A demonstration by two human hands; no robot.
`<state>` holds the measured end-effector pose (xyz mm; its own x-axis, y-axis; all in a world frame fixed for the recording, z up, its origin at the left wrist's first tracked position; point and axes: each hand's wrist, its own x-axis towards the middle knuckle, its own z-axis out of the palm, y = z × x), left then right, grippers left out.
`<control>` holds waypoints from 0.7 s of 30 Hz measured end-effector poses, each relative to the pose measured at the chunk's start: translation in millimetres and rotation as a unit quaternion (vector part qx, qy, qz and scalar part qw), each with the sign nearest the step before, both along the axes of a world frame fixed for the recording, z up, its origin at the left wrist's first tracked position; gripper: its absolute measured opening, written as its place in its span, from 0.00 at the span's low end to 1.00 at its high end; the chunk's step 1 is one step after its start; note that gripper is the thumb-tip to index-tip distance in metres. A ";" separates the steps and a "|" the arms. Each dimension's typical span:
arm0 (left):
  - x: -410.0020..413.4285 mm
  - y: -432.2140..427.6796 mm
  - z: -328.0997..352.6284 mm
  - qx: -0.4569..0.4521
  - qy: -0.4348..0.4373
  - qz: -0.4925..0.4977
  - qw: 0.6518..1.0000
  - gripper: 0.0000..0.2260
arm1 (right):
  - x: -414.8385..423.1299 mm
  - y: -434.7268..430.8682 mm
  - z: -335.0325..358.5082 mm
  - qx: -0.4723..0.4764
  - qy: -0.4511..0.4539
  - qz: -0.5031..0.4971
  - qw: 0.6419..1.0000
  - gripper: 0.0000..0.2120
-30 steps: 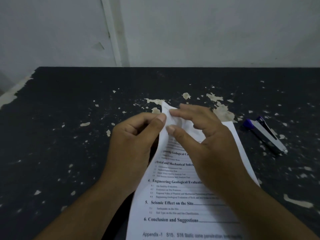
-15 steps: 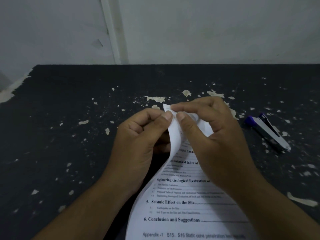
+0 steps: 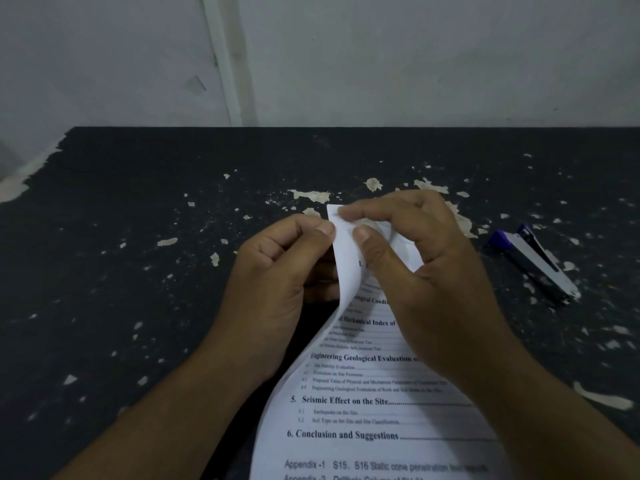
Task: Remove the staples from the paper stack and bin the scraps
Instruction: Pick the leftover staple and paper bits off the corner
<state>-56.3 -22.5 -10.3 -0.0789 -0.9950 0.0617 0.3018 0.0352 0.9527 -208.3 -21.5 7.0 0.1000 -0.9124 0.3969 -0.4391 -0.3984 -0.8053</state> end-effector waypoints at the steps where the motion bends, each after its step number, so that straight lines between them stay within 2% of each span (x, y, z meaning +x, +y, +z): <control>1: 0.1 -0.3 -0.5 -0.002 -0.003 0.000 1.000 0.07 | -0.3 0.0 0.1 -0.001 -0.003 0.000 1.000 0.10; 5: 0.3 0.6 0.1 -0.014 -0.013 0.011 1.000 0.07 | -0.5 -0.7 -1.4 -0.009 0.005 -0.006 1.000 0.08; 9: 2.3 0.7 2.8 -0.046 -0.059 0.047 0.996 0.08 | -1.5 -0.4 -4.2 -0.018 0.016 -0.007 1.000 0.09; 17: 13.6 -5.6 7.0 -0.075 -0.150 0.075 0.983 0.08 | 1.6 -1.4 -15.0 0.037 0.066 0.034 0.997 0.16; 21: 12.6 -9.7 -2.8 -0.068 -0.214 0.115 0.968 0.08 | -2.8 -11.0 -14.6 0.049 0.115 -0.015 0.992 0.10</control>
<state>-43.7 -32.1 -13.1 0.0963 -0.9740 0.2048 -0.1509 0.1891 0.9703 -211.1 -32.5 -7.5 0.1502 -0.9495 0.2756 -0.6257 -0.3071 -0.7171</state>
